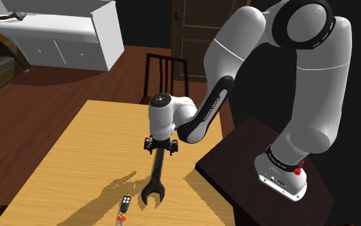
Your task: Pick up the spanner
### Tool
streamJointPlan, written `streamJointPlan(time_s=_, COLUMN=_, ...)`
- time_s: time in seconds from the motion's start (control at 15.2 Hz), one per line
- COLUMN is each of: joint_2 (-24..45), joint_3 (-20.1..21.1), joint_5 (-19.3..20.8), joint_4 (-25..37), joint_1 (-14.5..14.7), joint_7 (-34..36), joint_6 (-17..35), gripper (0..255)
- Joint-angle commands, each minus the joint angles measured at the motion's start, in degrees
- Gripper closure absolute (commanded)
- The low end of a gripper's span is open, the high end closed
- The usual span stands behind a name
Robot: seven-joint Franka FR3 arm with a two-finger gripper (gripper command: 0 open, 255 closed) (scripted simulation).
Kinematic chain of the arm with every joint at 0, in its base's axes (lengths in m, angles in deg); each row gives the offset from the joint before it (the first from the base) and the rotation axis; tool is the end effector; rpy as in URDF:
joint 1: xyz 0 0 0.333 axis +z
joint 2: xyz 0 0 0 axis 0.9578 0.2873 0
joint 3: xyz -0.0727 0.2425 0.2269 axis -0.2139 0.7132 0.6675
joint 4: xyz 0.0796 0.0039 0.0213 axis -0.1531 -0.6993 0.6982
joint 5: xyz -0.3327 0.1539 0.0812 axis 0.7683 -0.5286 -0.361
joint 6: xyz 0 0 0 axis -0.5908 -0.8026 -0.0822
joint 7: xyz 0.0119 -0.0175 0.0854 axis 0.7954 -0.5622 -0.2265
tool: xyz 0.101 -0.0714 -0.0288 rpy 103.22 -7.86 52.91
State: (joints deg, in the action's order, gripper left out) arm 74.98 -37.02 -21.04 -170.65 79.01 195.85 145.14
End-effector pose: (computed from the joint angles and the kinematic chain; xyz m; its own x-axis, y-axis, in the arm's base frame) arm 0.3946 0.3393 0.1914 0.7142 -0.6999 0.0036 -0.6996 -0.7140 -0.0294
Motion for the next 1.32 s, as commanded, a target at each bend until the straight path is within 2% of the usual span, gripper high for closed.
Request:
streamJointPlan(time_s=0.0, joint_2=3.79, joint_3=-3.05, joint_5=2.43, joint_4=3.19, joint_1=3.24, joint_7=3.54, joint_6=0.26, gripper=0)
streamJointPlan(time_s=0.59, joint_2=9.29, joint_3=-8.0, joint_5=7.03, joint_4=5.42, joint_1=7.16, joint_7=6.97, joint_6=3.73, gripper=0)
streamJointPlan(time_s=0.66, joint_2=9.32, joint_3=-8.02, joint_5=7.05, joint_4=5.44, joint_1=7.15, joint_7=6.94, joint_6=3.75, gripper=255)
streamJointPlan(time_s=1.25, joint_2=9.29, joint_3=-7.99, joint_5=7.04, joint_4=5.42, joint_1=7.15, joint_7=6.98, joint_6=3.73, gripper=255)
